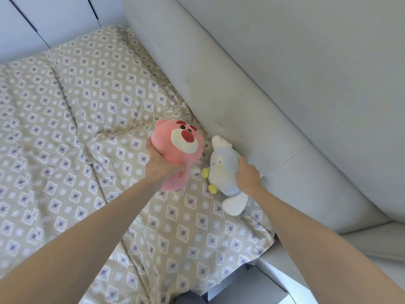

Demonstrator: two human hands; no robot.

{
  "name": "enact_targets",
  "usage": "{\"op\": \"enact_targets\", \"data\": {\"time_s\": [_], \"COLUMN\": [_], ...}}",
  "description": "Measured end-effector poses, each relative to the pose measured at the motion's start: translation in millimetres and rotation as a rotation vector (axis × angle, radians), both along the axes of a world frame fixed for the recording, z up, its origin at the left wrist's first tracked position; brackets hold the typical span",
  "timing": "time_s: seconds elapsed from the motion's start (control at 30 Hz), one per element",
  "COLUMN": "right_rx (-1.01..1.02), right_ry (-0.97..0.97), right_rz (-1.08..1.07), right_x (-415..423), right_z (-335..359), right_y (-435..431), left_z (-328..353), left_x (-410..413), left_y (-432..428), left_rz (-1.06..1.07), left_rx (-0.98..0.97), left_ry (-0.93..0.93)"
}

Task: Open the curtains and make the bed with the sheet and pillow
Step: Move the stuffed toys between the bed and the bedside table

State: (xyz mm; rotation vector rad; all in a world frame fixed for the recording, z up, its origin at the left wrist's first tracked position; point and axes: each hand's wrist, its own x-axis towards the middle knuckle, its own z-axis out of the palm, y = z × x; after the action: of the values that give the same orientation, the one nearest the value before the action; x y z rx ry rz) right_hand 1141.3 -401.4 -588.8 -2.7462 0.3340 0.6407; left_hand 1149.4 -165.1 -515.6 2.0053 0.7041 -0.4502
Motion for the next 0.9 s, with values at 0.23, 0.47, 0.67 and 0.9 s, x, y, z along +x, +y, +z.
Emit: {"op": "enact_targets", "data": {"time_s": [0.23,0.47,0.67,0.9], "right_rx": [-0.059,-0.060,0.830,0.976], "right_ry": [0.147,-0.080,0.185,0.428], "right_rz": [-0.008,0.059,0.050,0.117], "right_x": [-6.3,15.0,53.6,83.0], "right_z": [-11.2,19.3,84.3,114.4], "right_y": [14.3,25.1,61.7,99.0], "left_z": [-5.6,2.1,22.8,49.2], "left_x": [-4.4,-9.6,-8.2,0.9], "left_y": [13.9,25.9,41.5,63.5], "left_rz": [0.009,0.024,-0.023,-0.128], "left_rx": [0.018,-0.017,-0.181,-0.239], "left_ry": [0.004,0.019,0.003,0.023]}}
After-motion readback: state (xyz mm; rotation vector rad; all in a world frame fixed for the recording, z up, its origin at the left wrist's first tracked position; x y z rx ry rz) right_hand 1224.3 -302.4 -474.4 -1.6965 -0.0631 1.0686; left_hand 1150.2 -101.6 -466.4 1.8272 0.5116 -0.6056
